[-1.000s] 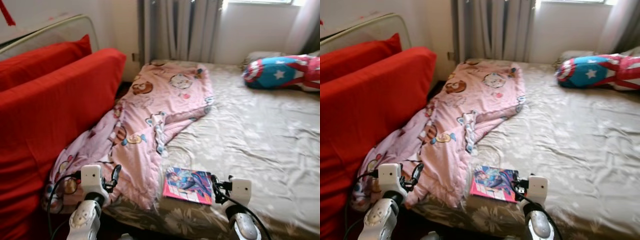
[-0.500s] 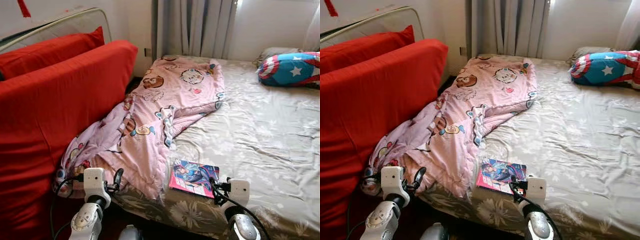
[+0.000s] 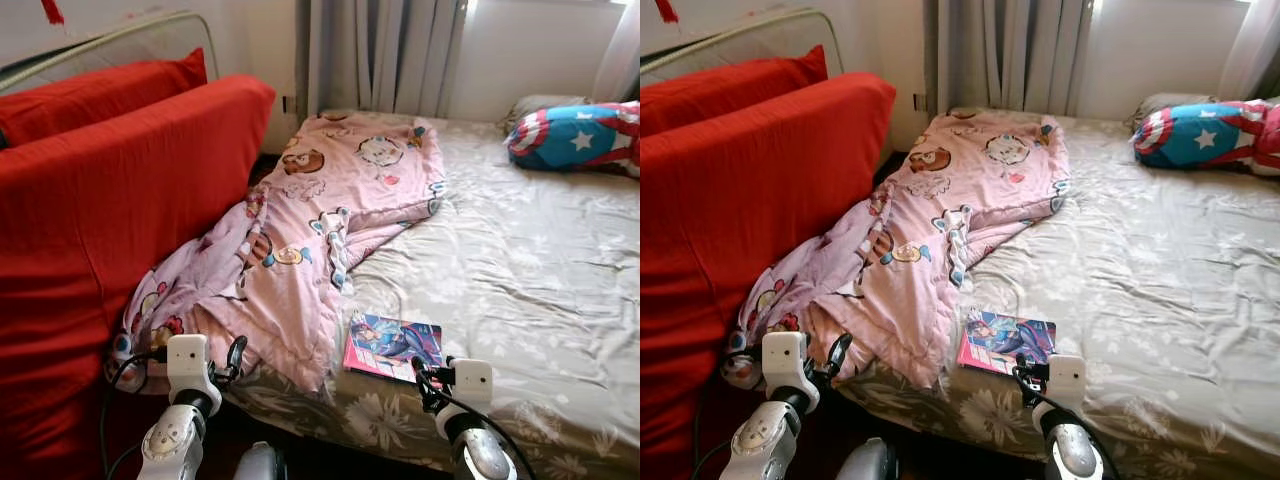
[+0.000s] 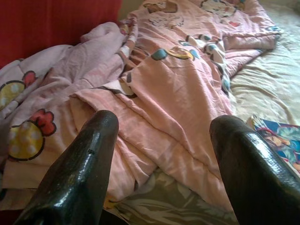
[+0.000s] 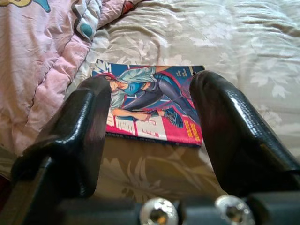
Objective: Clean up the room
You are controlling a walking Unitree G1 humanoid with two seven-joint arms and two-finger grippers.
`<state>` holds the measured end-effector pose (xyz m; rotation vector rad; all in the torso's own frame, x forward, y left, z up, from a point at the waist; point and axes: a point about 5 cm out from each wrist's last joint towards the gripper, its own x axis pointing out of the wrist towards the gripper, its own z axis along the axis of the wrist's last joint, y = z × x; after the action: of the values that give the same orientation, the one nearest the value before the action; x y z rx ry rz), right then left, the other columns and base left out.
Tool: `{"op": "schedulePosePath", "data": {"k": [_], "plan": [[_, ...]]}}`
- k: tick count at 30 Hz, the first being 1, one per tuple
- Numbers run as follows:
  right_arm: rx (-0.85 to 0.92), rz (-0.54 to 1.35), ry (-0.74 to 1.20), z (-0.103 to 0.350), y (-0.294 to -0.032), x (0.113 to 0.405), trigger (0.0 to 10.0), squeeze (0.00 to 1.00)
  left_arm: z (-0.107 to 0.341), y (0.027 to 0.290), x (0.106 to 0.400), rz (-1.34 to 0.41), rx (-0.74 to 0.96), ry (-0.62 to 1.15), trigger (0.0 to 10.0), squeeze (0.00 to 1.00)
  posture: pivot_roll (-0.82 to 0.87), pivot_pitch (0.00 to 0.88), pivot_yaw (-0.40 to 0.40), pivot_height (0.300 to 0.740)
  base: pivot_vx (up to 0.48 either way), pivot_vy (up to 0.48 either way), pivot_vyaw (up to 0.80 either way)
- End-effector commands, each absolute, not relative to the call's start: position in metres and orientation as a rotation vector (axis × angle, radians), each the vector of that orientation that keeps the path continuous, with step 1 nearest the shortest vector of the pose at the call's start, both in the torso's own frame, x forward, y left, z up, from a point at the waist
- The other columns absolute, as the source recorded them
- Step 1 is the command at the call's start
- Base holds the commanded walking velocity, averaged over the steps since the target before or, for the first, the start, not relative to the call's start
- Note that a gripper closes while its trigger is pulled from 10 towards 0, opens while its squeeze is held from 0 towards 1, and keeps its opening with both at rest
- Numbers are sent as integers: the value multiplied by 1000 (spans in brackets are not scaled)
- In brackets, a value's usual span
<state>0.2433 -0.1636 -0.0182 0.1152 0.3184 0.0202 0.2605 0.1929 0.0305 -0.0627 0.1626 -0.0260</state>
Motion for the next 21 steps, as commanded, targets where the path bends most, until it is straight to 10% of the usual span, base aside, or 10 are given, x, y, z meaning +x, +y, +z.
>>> {"op": "schedulePosePath", "data": {"k": [1,21], "plan": [[120,31,323,-19,-161,243,10000,0,33,192,262,-37,-64,160,10000,0,-11,0,11,635,0,0,0],[123,63,295,-16,-156,245,10000,0,34,193,263,-40,-60,160,10000,0,-10,0,12,635,286,0,200]]}}
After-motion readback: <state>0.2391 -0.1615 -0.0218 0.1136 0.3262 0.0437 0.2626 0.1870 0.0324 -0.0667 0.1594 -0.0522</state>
